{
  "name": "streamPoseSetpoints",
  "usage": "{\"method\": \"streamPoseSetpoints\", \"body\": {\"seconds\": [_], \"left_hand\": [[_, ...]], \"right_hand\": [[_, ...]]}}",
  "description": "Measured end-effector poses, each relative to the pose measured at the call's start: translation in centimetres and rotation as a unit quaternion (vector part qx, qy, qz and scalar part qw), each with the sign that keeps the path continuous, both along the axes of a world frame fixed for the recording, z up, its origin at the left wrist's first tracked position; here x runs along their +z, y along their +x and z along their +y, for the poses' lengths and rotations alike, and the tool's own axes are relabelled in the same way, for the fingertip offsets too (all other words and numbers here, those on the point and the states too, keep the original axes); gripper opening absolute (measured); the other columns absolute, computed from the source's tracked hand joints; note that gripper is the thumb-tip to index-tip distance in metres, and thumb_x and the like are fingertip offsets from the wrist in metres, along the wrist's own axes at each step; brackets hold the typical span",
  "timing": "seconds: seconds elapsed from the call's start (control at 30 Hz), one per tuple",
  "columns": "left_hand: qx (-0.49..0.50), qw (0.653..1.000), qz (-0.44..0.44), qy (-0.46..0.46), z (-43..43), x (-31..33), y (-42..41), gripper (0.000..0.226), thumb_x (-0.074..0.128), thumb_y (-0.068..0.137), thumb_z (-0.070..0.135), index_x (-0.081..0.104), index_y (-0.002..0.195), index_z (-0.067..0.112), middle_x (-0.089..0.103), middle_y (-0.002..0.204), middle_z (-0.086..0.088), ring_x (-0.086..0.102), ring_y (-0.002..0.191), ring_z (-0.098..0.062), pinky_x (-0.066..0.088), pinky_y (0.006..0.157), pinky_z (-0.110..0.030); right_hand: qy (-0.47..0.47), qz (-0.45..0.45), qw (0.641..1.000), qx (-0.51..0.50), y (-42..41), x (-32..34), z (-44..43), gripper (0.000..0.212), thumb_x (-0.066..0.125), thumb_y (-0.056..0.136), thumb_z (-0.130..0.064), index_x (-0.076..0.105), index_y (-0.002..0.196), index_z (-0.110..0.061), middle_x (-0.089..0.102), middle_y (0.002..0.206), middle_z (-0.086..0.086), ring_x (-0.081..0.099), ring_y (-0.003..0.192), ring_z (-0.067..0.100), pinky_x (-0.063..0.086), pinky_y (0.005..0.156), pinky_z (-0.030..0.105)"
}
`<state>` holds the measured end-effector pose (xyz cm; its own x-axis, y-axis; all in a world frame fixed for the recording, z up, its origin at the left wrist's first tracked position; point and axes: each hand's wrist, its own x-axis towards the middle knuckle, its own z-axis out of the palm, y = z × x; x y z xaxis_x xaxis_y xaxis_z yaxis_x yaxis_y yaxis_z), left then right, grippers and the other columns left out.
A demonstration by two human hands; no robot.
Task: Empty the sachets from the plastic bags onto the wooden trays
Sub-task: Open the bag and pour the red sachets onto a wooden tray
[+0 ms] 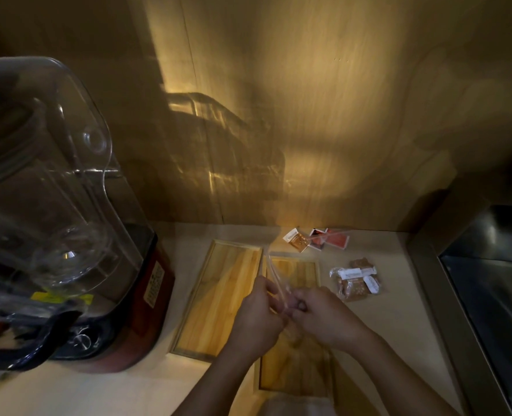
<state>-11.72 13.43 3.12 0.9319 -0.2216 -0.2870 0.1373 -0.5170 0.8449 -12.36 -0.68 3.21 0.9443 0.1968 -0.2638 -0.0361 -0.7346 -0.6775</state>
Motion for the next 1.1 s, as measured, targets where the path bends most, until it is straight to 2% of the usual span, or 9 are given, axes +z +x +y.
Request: {"method": "streamPoseSetpoints", "body": {"seconds": [0.1,0.2,0.3,0.4,0.5,0.6,0.8,1.0,1.1], "left_hand": [[0.02,1.0,0.017,-0.017,0.6,-0.1,-0.1,0.027,0.067,0.079,0.01,0.052,0.1,0.015,0.069,0.08,-0.008,0.062,0.069,-0.017,0.051,0.062,-0.038],[0.039,0.999,-0.016,0.02,0.7,-0.2,-0.5,0.006,0.064,0.082,0.014,0.061,0.087,0.014,0.064,0.069,0.0,0.06,0.064,-0.015,0.053,0.065,-0.037],[0.068,0.991,-0.077,0.083,0.8,0.1,-0.8,0.009,0.06,0.082,0.019,0.059,0.073,0.019,0.056,0.06,0.008,0.059,0.064,-0.017,0.049,0.059,-0.034],[0.092,0.978,-0.117,0.145,1.2,0.6,-0.8,0.007,0.059,0.08,0.026,0.054,0.075,0.025,0.054,0.062,0.008,0.055,0.061,-0.014,0.038,0.049,-0.028],[0.054,0.98,-0.117,0.151,1.0,0.6,-0.8,0.015,0.056,0.078,0.016,0.049,0.087,0.025,0.056,0.075,0.008,0.058,0.069,-0.017,0.043,0.053,-0.034],[-0.001,0.99,-0.087,0.109,0.7,0.3,-1.1,0.025,0.054,0.079,0.005,0.048,0.094,0.025,0.066,0.084,0.005,0.064,0.078,-0.016,0.055,0.066,-0.041],[0.015,0.988,-0.085,0.125,0.7,-0.7,-0.6,0.013,0.064,0.082,0.019,0.055,0.089,0.025,0.07,0.082,0.002,0.065,0.076,-0.015,0.049,0.061,-0.033],[0.037,0.969,-0.161,0.185,1.2,-0.3,-0.6,0.008,0.056,0.087,0.027,0.062,0.083,0.024,0.065,0.078,0.006,0.058,0.067,-0.009,0.037,0.052,-0.021],[0.075,0.959,-0.18,0.203,2.3,0.1,-0.3,0.008,0.054,0.089,0.025,0.057,0.081,0.024,0.057,0.072,0.009,0.052,0.062,-0.005,0.038,0.049,-0.018]], "right_hand": [[0.001,-0.013,1.0,-0.007,-0.2,-0.1,0.3,0.027,0.055,0.086,-0.024,0.051,0.06,-0.028,0.049,0.06,-0.012,0.05,0.062,0.002,0.037,0.056,0.022],[-0.013,-0.042,0.998,-0.04,-0.4,0.2,0.5,0.033,0.055,0.085,-0.027,0.047,0.053,-0.031,0.049,0.055,-0.012,0.048,0.055,-0.001,0.035,0.052,0.021],[-0.057,-0.081,0.991,-0.094,-0.7,0.6,0.6,0.038,0.058,0.082,-0.029,0.041,0.048,-0.029,0.045,0.048,-0.011,0.044,0.05,-0.001,0.029,0.047,0.021],[-0.07,-0.083,0.983,-0.151,-0.8,0.8,0.6,0.038,0.059,0.081,-0.033,0.041,0.048,-0.027,0.048,0.047,-0.007,0.046,0.048,0.002,0.028,0.045,0.024],[-0.056,-0.038,0.99,-0.123,-1.1,0.6,1.0,0.02,0.061,0.081,-0.032,0.048,0.066,-0.032,0.055,0.068,-0.012,0.055,0.065,0.006,0.035,0.051,0.024],[-0.053,-0.026,0.996,-0.059,-1.2,0.5,1.4,0.01,0.057,0.085,-0.022,0.052,0.091,-0.028,0.053,0.086,-0.008,0.057,0.08,0.014,0.042,0.062,0.026],[-0.126,-0.068,0.99,-0.016,-0.9,0.4,1.4,0.01,0.05,0.089,-0.027,0.058,0.09,-0.021,0.066,0.094,0.003,0.06,0.084,0.019,0.042,0.068,0.029],[-0.134,-0.118,0.981,-0.076,-1.1,0.4,1.2,0.019,0.047,0.09,-0.035,0.047,0.075,-0.024,0.061,0.076,0.0,0.058,0.07,0.02,0.042,0.061,0.031],[-0.139,-0.124,0.973,-0.138,-0.9,0.7,0.5,0.022,0.05,0.088,-0.032,0.042,0.069,-0.024,0.049,0.065,-0.006,0.047,0.061,0.016,0.028,0.048,0.026]]}}
